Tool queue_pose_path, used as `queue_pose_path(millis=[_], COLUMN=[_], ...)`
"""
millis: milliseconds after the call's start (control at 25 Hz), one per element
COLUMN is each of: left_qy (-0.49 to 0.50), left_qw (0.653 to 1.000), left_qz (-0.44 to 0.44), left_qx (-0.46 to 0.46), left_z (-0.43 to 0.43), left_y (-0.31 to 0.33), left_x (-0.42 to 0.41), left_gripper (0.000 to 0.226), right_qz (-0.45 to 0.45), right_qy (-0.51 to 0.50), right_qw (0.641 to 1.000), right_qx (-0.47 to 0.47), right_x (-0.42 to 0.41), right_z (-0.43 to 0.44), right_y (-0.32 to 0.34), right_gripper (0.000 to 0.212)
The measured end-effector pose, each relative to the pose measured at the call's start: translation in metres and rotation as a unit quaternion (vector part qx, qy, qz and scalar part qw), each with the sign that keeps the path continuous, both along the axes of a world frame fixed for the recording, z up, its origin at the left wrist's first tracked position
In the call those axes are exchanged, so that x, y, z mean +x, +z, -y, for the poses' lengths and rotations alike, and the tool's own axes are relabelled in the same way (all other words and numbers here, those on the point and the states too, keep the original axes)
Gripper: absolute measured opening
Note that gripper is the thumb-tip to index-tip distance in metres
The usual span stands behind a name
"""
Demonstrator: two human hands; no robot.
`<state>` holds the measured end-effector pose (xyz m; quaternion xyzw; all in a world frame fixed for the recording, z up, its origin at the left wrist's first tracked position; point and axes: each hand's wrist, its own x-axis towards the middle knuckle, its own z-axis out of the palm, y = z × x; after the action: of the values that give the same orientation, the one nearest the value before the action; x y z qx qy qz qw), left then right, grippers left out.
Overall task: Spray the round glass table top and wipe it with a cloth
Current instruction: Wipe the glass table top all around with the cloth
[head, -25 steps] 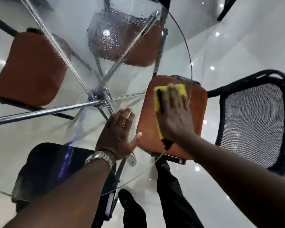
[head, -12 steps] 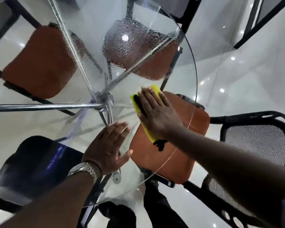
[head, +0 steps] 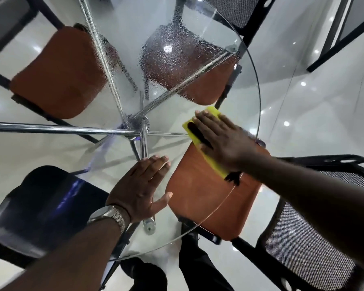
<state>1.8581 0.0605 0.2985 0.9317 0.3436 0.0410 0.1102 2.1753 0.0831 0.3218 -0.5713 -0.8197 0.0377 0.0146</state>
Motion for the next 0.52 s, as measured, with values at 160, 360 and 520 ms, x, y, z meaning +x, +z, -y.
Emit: queue_pose_path(millis=[160,360,520], left_qy=[0.000,-0.003,0.009], left_qw=[1.000,1.000,0.999], left_qz=[0.005,0.024,0.041], left_qx=[0.006,0.000,-0.003], left_z=[0.000,-0.001,-0.002], left_y=[0.002,0.002,0.002], left_x=[0.000,-0.001,-0.001], left_gripper=[0.076,0.073,0.071], right_qz=[-0.066,-0.059,-0.087], right_qy=[-0.370,-0.238,-0.245], right_qw=[0.926,0.969,0.966], right_qx=[0.027,-0.033,0.019], right_x=[0.041,-0.014,0.011], right_z=[-0.049,-0.006,-0.046], right_y=[0.005,0.004,0.008], right_gripper=[0.068,0.071,0.064])
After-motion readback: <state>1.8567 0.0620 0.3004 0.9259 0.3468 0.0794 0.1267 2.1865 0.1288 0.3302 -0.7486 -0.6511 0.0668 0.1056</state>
